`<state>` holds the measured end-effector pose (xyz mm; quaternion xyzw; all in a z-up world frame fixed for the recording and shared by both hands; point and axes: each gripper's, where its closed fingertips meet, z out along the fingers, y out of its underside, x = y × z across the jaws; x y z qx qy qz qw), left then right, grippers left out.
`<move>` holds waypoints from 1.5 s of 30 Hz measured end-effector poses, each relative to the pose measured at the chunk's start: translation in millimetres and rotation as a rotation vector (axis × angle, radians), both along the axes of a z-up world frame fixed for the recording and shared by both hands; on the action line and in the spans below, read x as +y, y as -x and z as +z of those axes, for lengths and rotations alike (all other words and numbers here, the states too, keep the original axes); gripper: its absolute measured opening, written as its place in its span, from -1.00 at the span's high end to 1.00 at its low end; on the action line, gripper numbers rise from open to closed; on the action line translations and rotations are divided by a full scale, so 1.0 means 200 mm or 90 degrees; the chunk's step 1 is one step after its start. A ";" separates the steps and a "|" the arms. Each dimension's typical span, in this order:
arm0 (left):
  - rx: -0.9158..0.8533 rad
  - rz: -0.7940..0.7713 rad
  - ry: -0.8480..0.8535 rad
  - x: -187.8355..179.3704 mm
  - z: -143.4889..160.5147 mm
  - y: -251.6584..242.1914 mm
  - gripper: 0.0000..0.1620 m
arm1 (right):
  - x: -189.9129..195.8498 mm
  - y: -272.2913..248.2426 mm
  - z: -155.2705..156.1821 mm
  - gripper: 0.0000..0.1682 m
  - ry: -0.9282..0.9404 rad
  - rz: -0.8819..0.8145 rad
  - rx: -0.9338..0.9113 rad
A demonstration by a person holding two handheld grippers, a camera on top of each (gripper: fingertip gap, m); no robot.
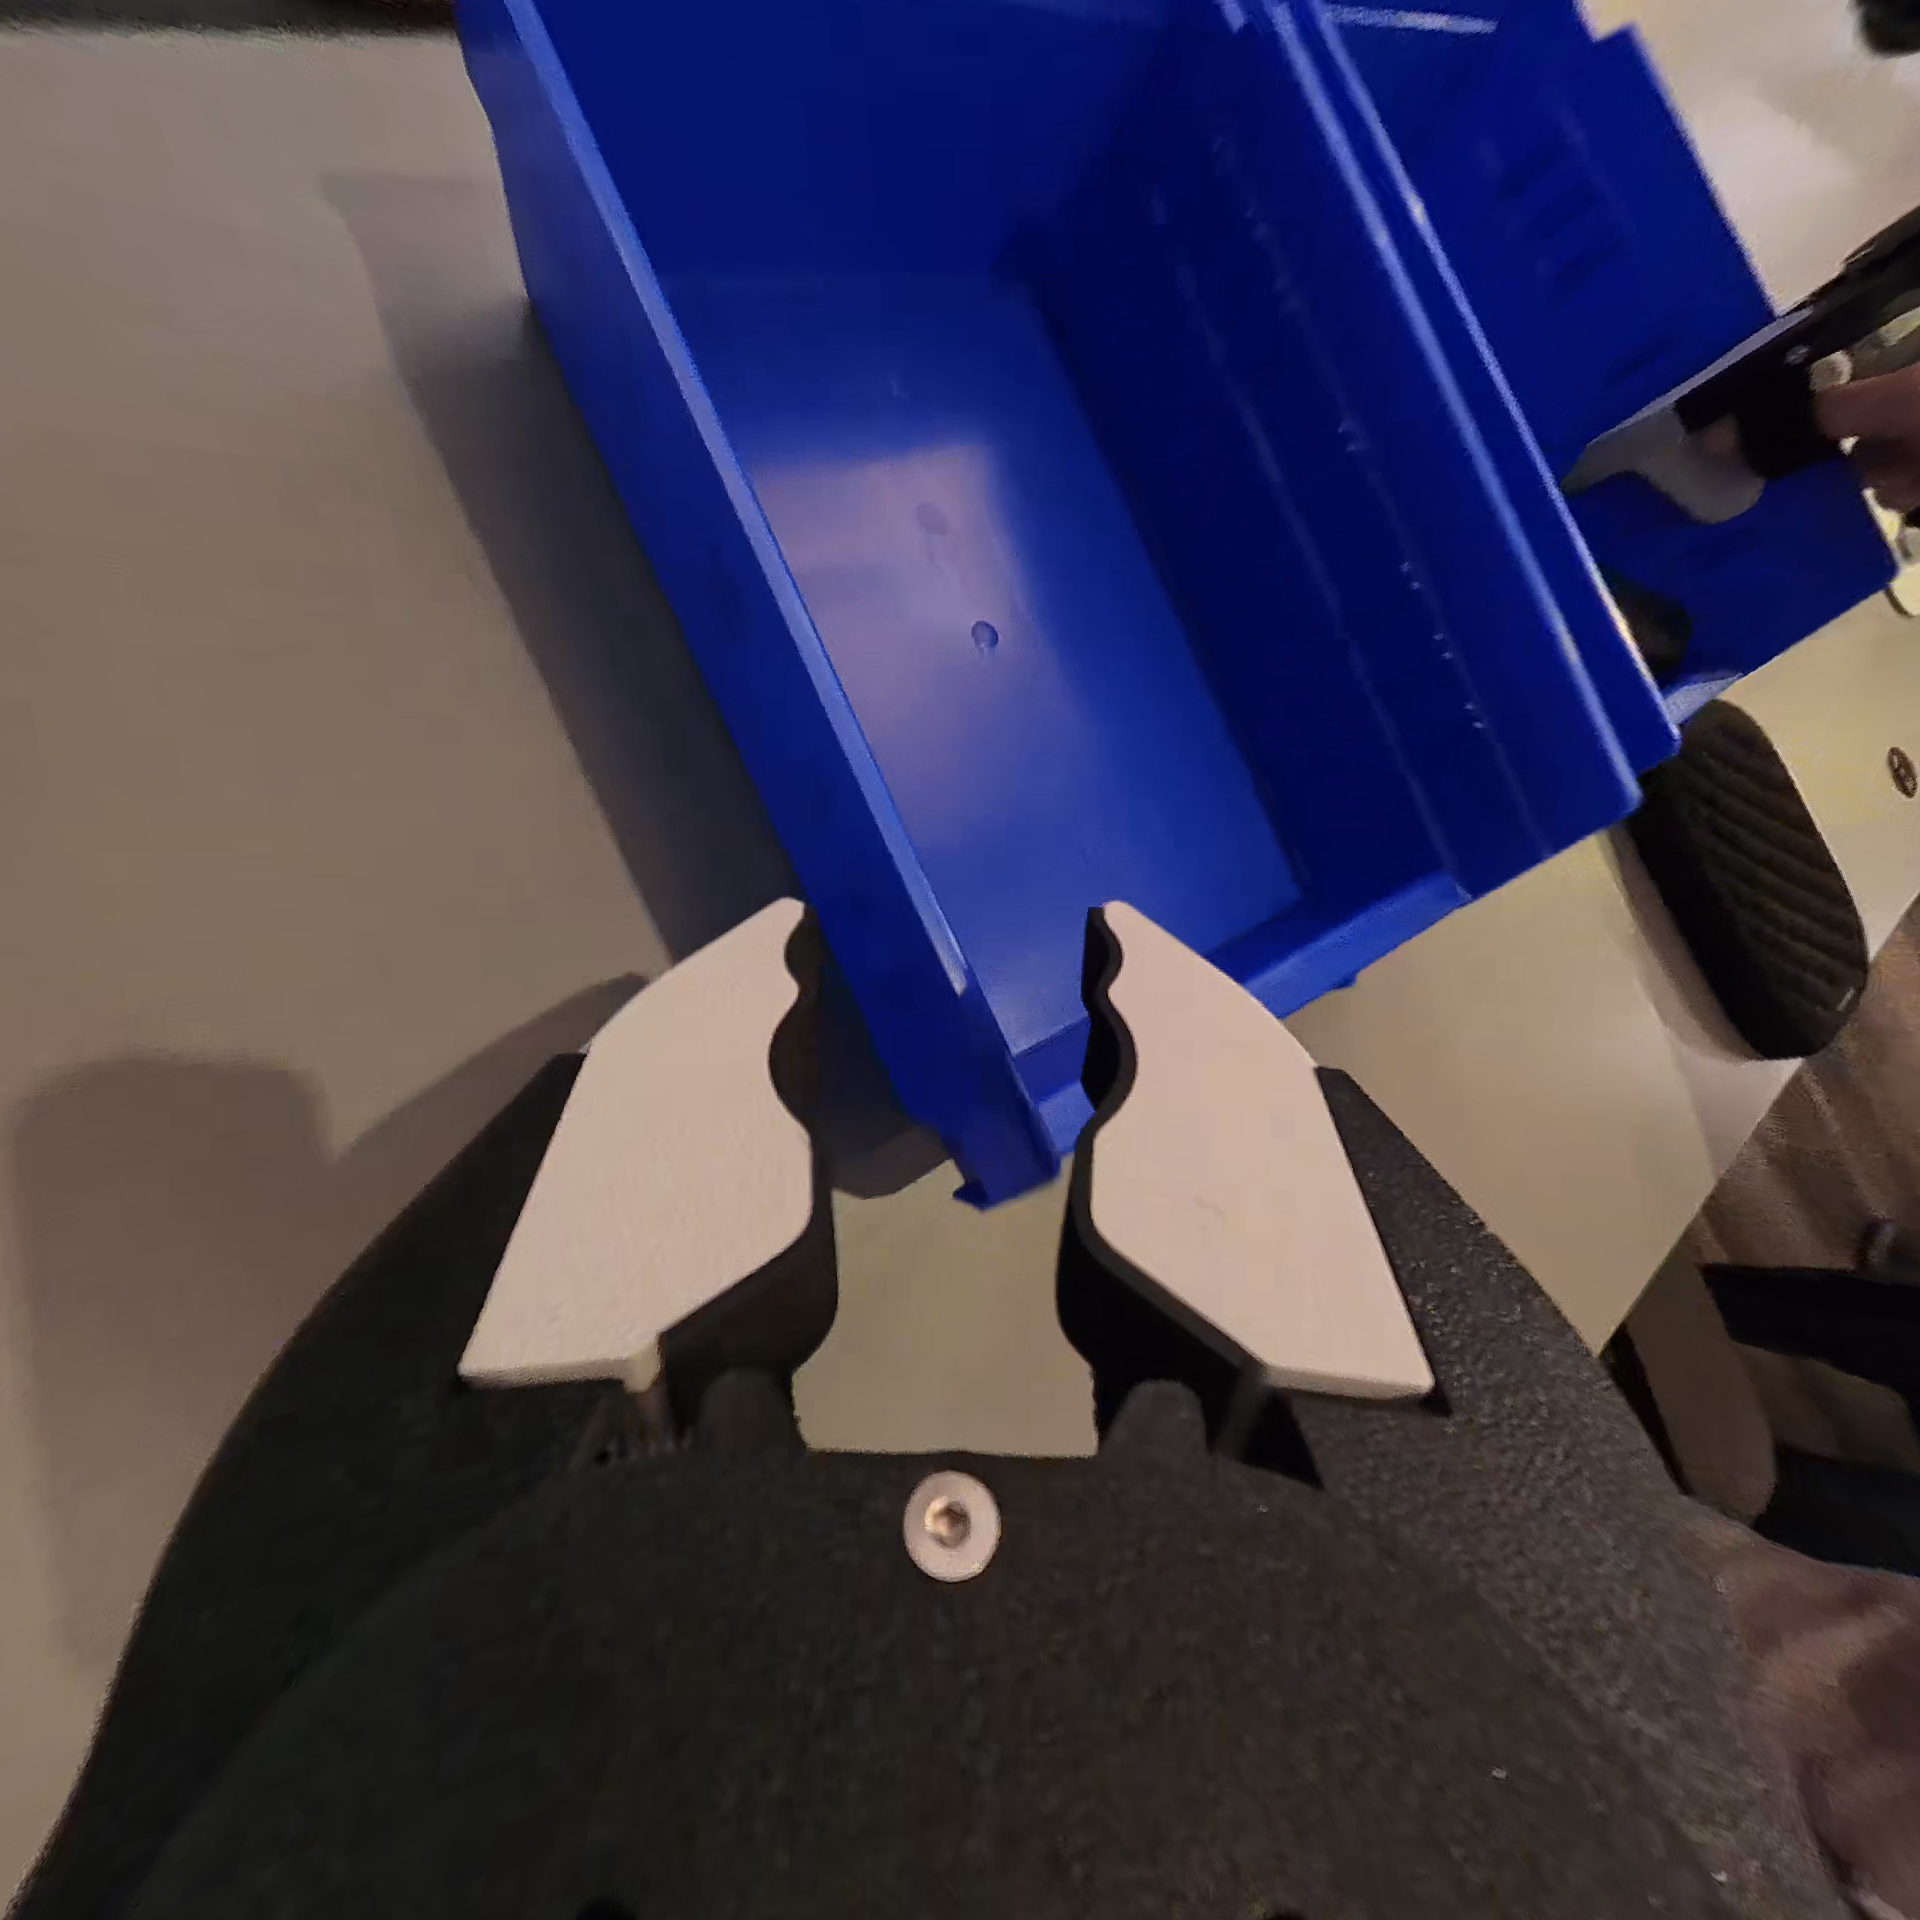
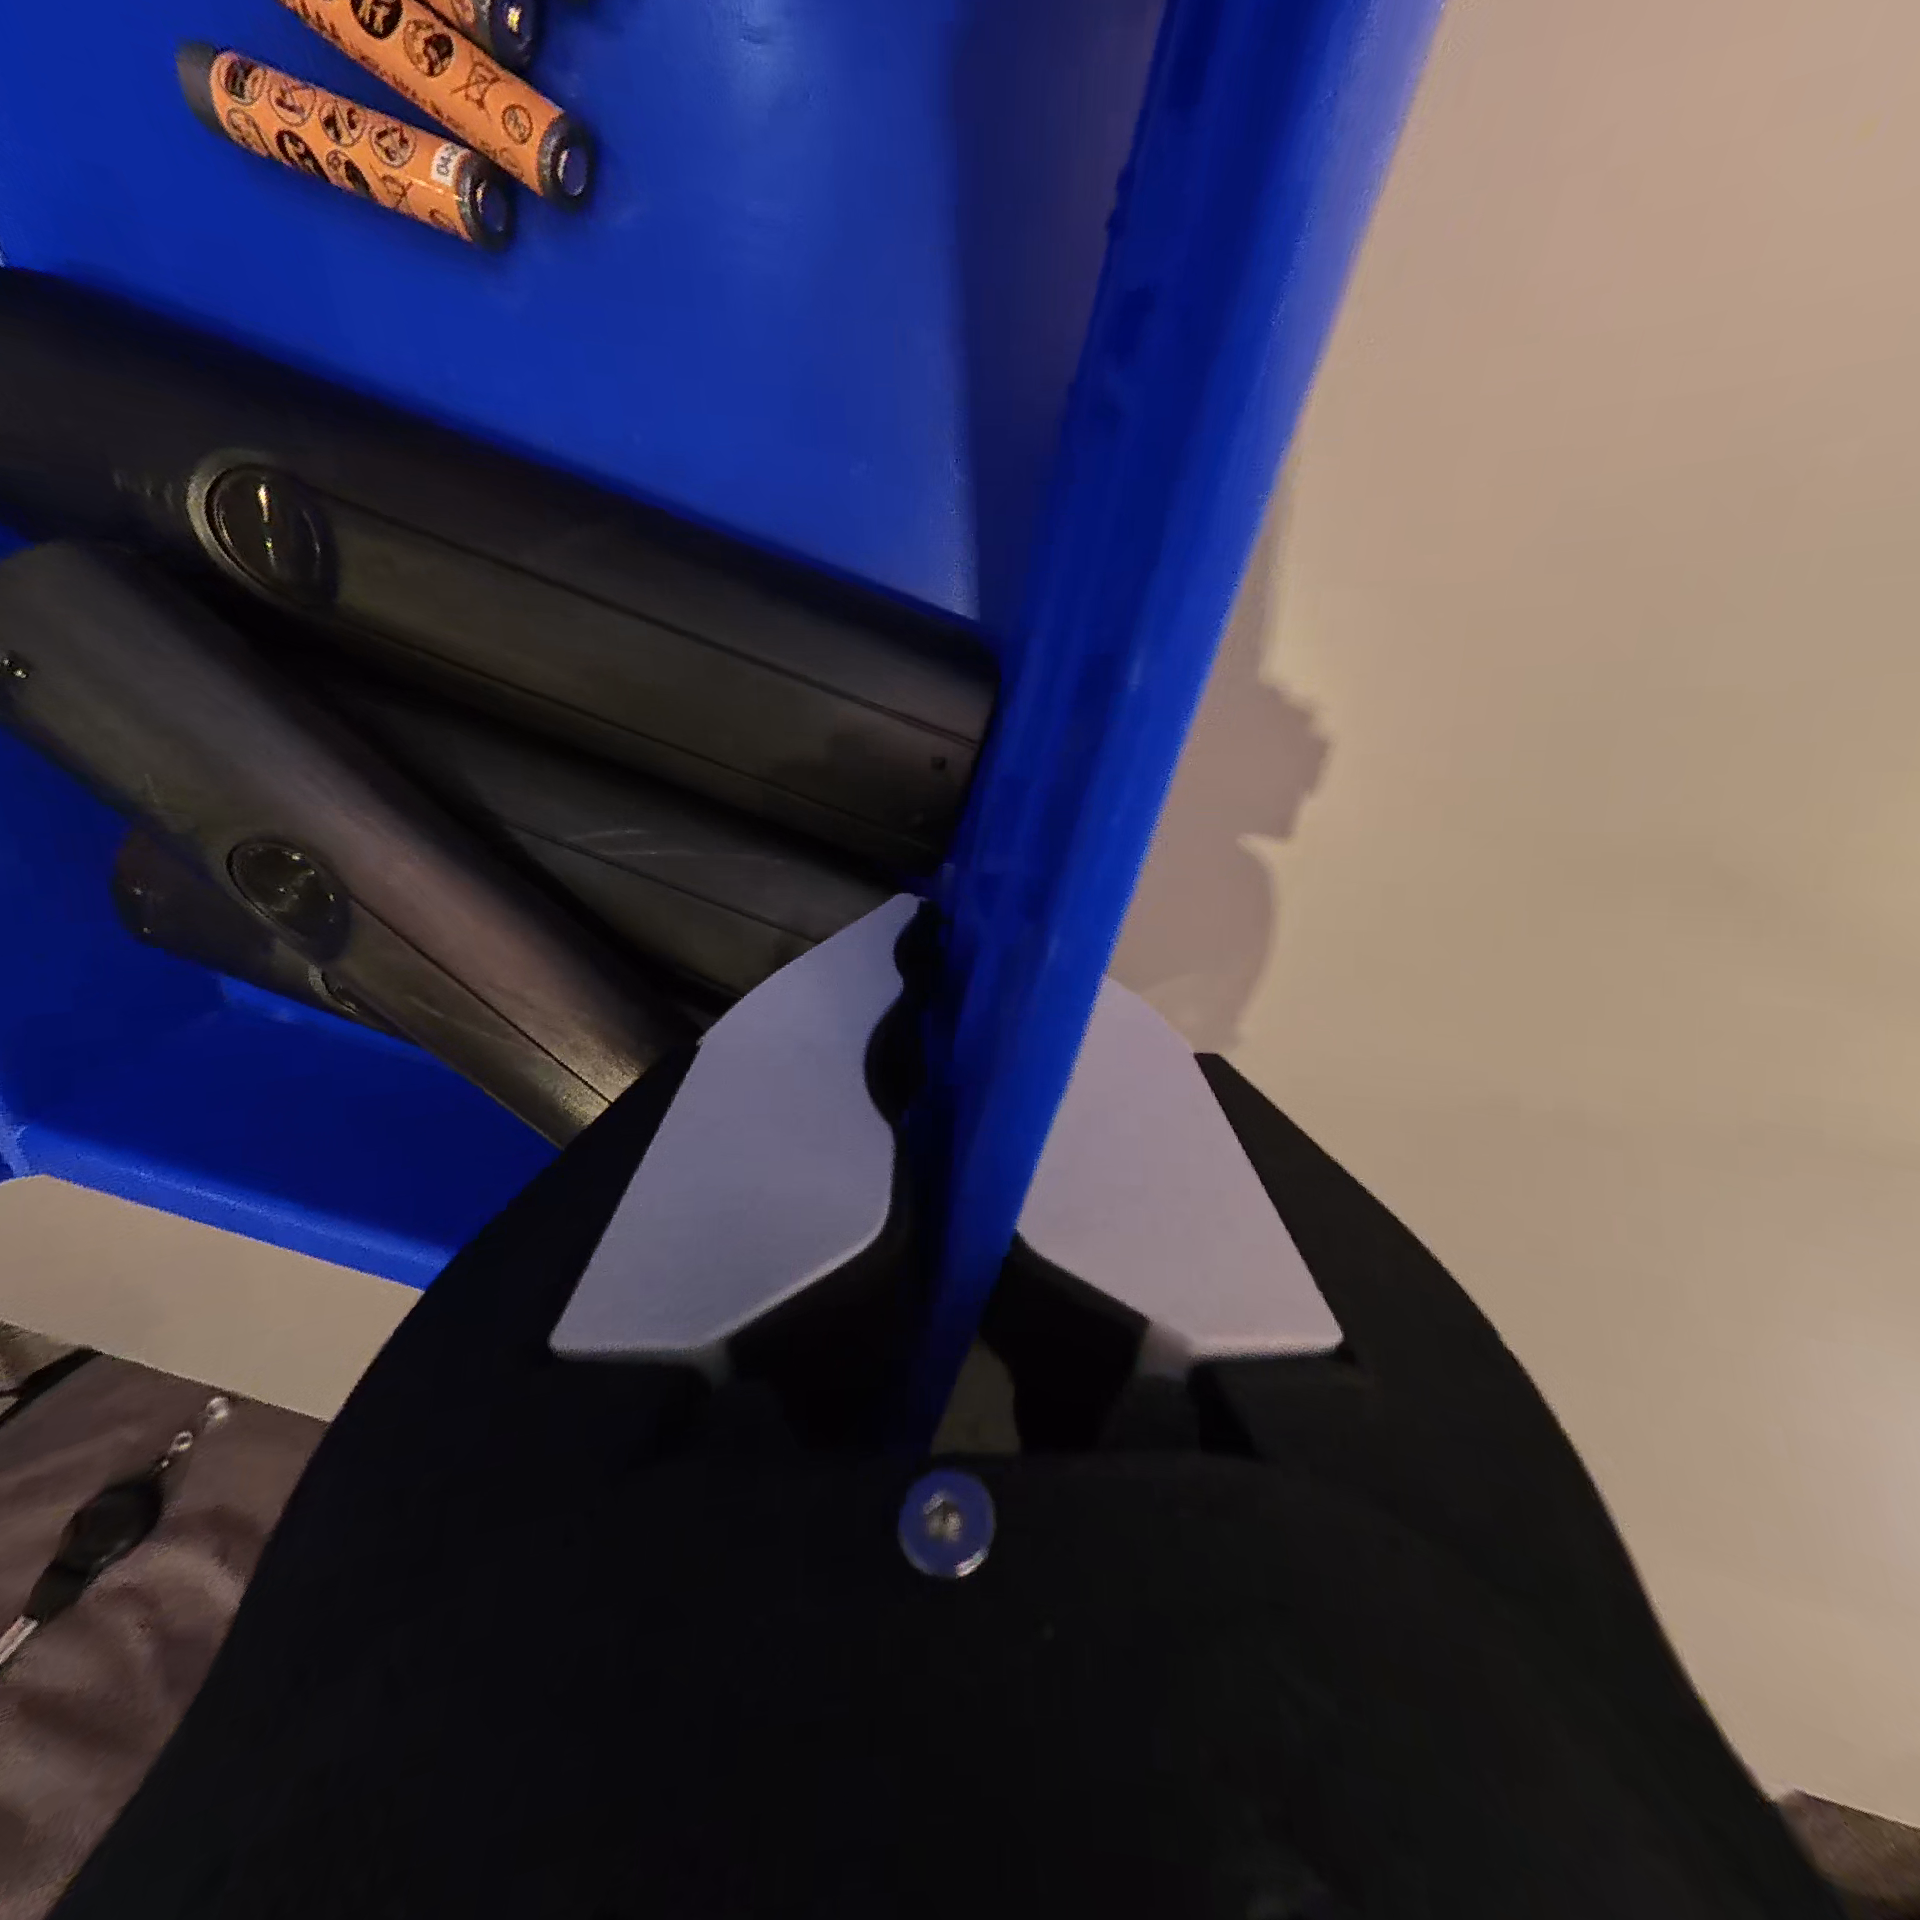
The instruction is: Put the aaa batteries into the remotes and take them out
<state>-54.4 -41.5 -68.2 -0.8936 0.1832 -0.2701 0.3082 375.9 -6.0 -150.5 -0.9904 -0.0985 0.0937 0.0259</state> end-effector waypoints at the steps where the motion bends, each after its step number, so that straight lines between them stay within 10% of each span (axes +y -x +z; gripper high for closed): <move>1: 0.003 -0.002 -0.019 -0.02 0.04 0.03 0.41 | -0.01 -0.02 0.00 0.94 0.000 0.002 0.000; 13: 0.045 0.048 -0.157 -0.26 0.38 0.56 0.39 | -0.13 -0.35 0.10 0.93 -0.007 -0.032 -0.034; 23: -0.018 0.176 -0.144 -0.41 0.35 1.07 0.38 | -0.05 -0.20 0.55 0.93 -0.028 -0.018 -0.061; 32: -0.021 0.207 -0.122 -0.57 0.25 1.28 0.35 | 0.23 0.79 0.85 0.93 -0.062 0.112 -0.012; 45: -0.017 0.229 -0.148 -0.69 0.32 1.48 0.29 | 0.29 2.43 0.71 0.93 -0.061 0.268 0.097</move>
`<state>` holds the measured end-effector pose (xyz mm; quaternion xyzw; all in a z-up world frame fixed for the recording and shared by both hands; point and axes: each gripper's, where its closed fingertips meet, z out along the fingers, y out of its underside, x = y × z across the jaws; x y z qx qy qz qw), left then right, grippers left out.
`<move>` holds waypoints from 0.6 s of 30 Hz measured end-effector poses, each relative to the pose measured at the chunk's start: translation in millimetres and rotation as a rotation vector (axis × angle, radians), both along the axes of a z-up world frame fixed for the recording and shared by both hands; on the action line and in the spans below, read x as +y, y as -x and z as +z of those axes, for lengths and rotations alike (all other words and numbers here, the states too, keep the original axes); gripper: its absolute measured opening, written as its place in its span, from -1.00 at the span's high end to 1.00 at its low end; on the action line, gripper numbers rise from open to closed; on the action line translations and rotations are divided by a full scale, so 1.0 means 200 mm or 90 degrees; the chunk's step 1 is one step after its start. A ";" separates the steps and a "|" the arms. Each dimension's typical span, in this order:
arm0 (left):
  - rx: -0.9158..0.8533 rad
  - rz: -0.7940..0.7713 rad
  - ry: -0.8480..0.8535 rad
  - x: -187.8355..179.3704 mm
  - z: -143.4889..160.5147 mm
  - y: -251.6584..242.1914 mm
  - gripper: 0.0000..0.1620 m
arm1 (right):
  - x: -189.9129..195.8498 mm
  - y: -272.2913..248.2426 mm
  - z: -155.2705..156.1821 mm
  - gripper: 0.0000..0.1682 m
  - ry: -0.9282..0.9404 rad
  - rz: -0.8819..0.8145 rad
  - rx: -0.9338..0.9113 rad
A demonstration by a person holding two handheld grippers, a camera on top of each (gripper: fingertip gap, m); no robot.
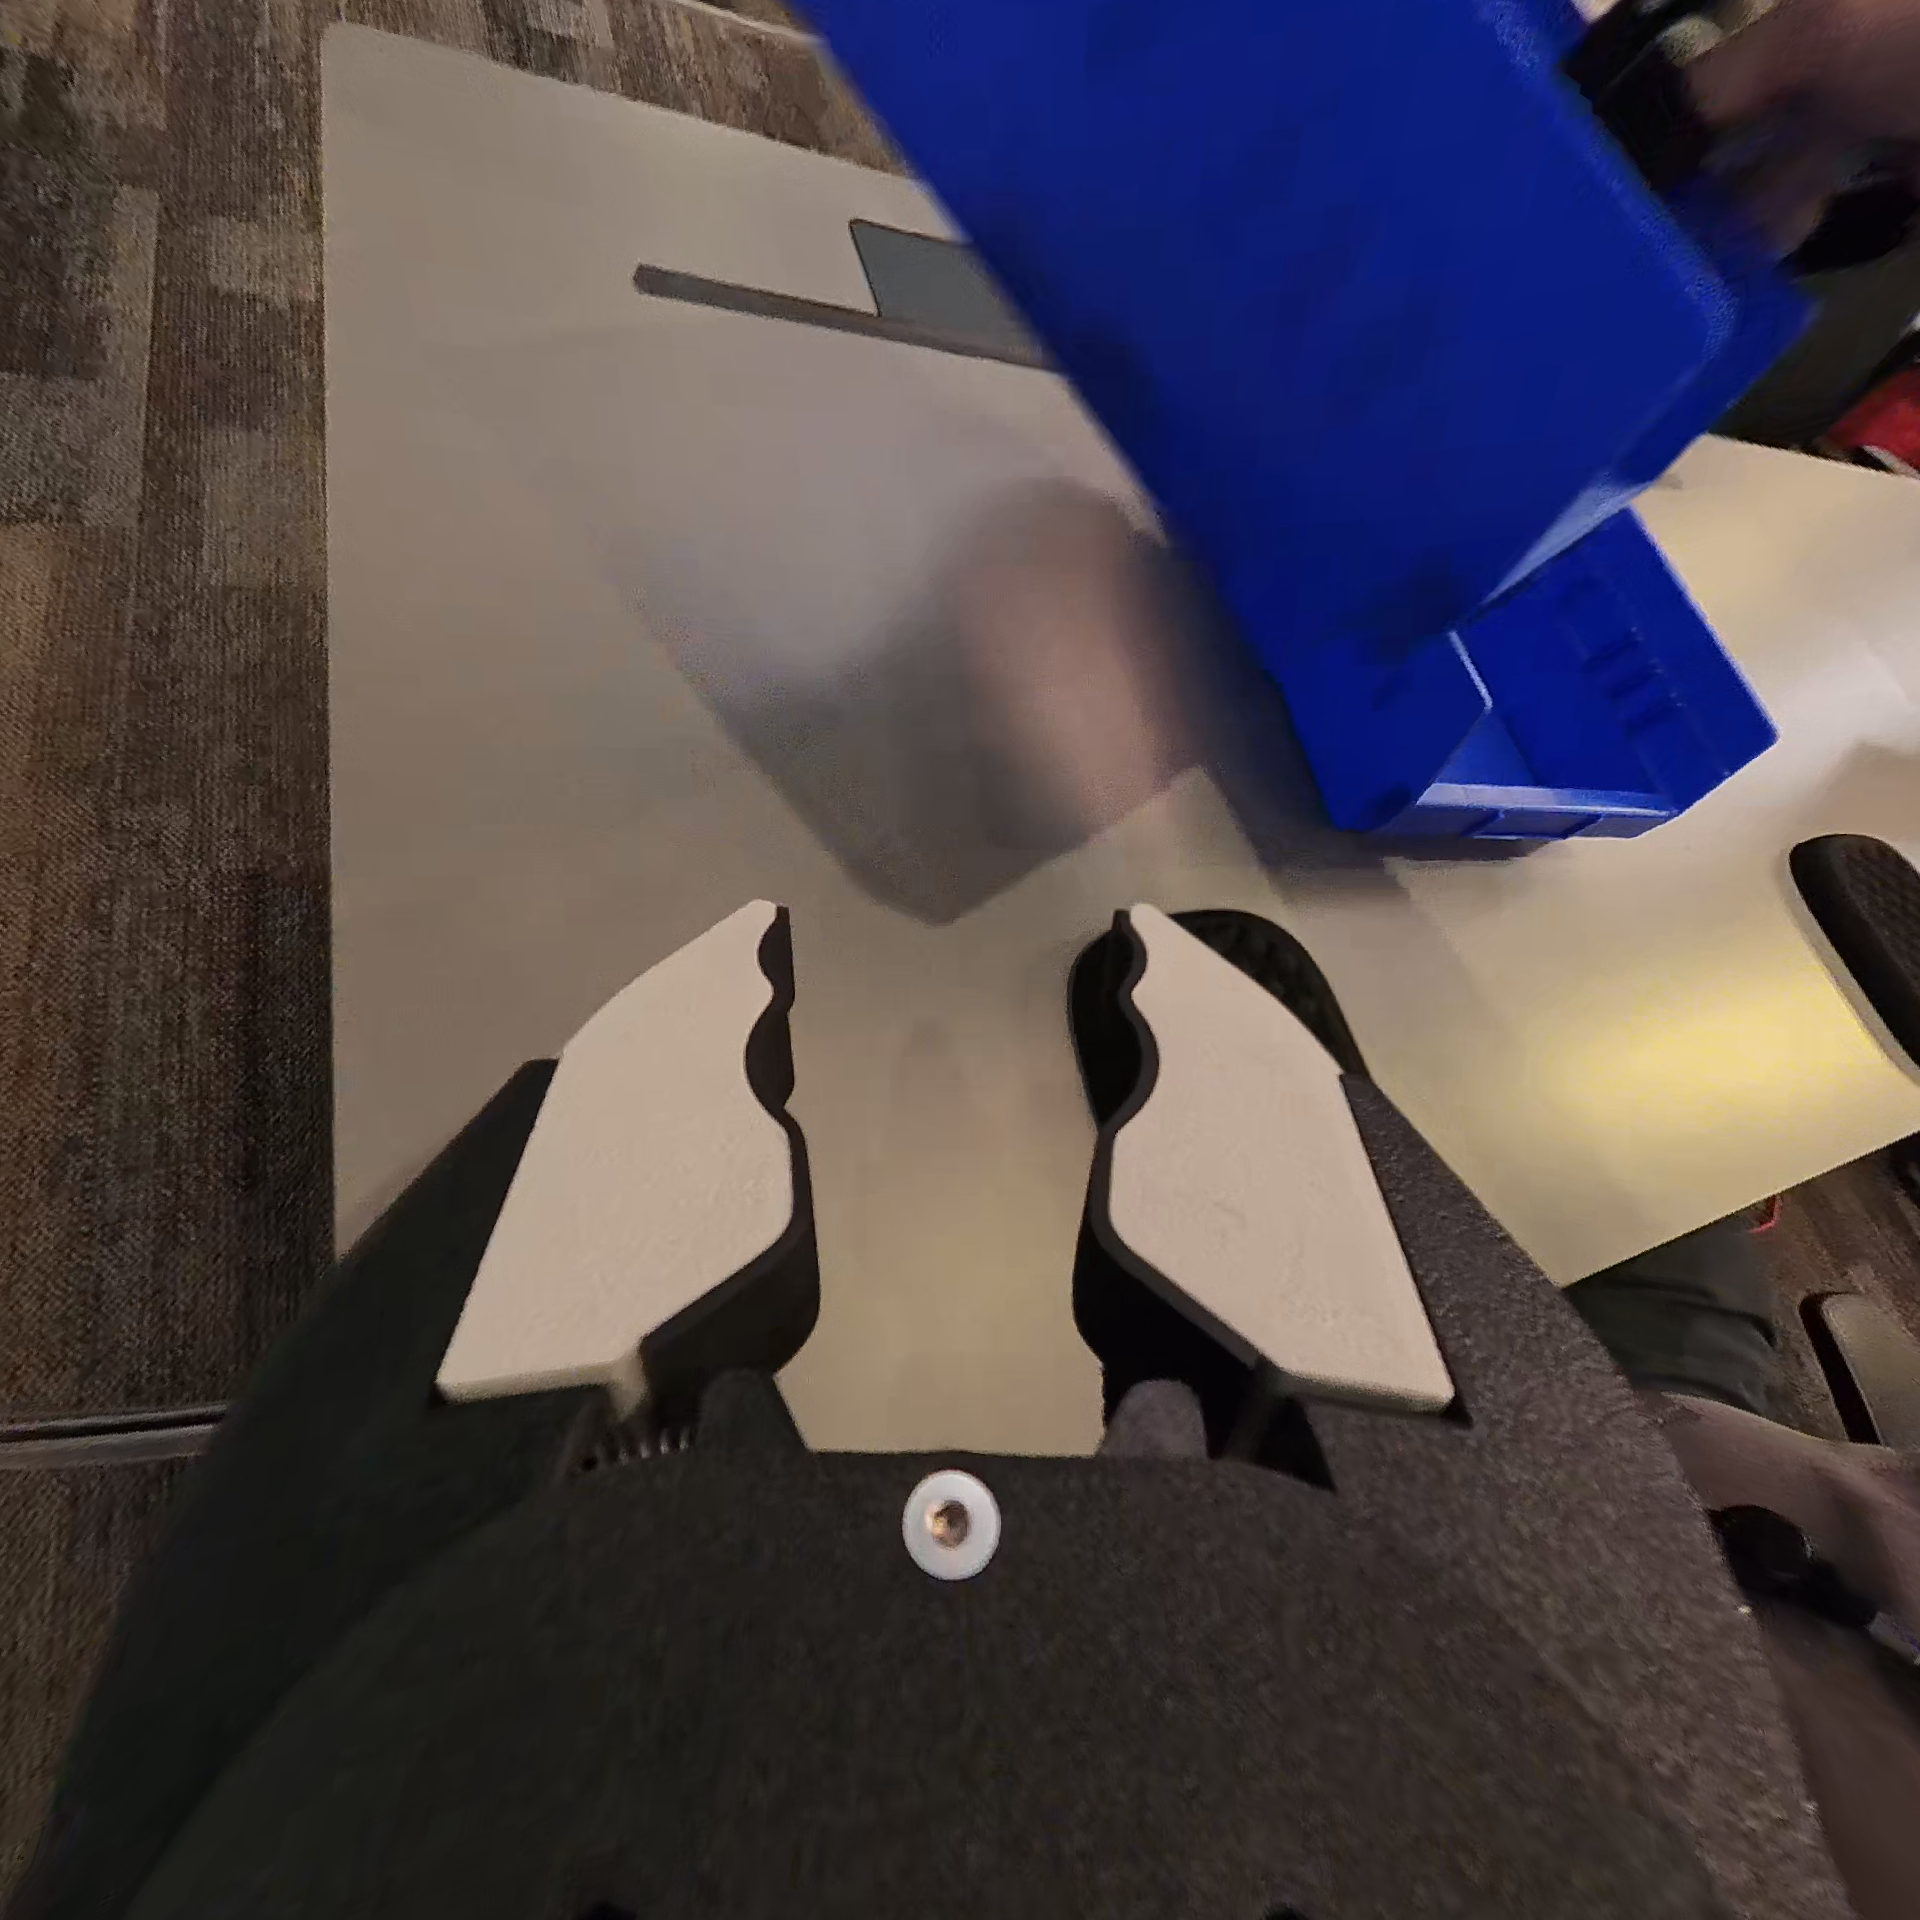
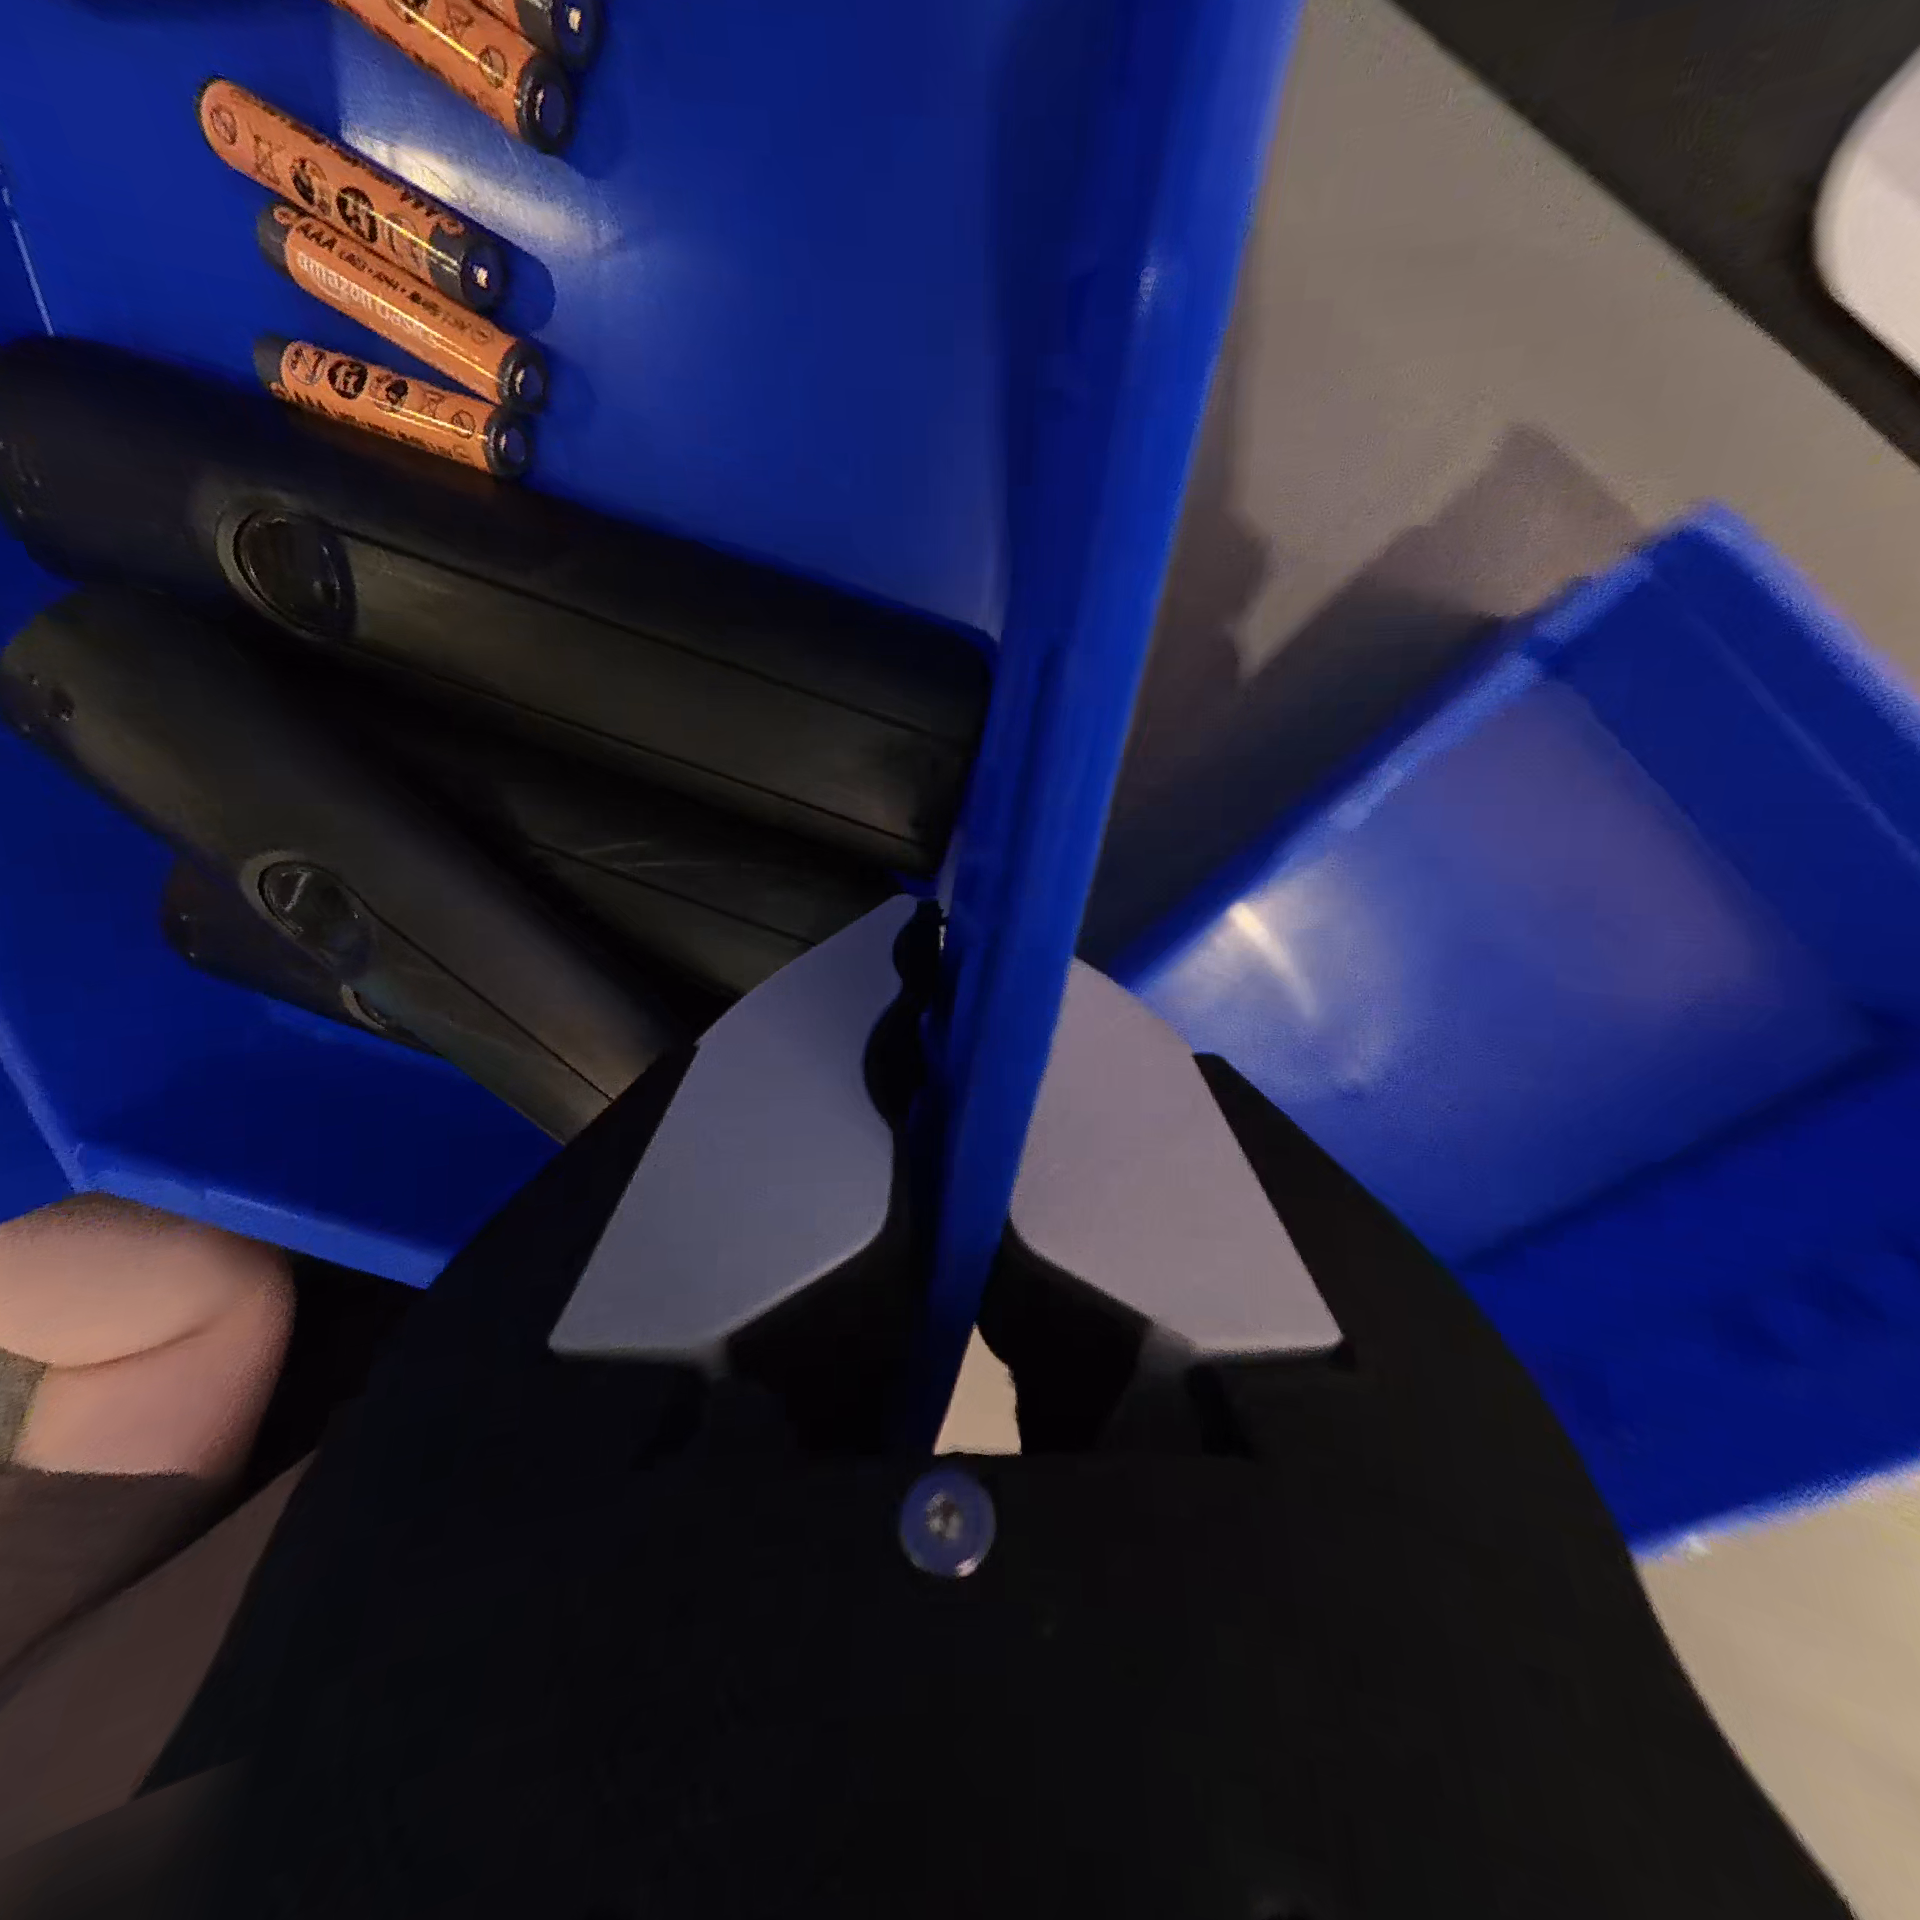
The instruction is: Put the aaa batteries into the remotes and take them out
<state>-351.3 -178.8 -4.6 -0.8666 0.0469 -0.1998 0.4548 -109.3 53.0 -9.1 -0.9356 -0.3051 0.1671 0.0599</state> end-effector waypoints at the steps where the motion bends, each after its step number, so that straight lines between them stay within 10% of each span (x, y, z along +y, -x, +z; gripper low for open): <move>1: -0.004 -0.003 -0.008 0.00 0.01 0.00 0.29 | -0.02 0.07 -0.04 0.93 0.007 0.008 0.000; 10: -0.051 0.016 -0.069 0.08 0.09 -0.07 0.27 | -0.14 0.35 -0.49 0.93 0.060 0.001 -0.018; 18: -0.072 0.045 -0.015 0.27 -0.15 -0.21 0.27 | -0.17 0.26 -0.67 0.91 0.055 -0.067 -0.066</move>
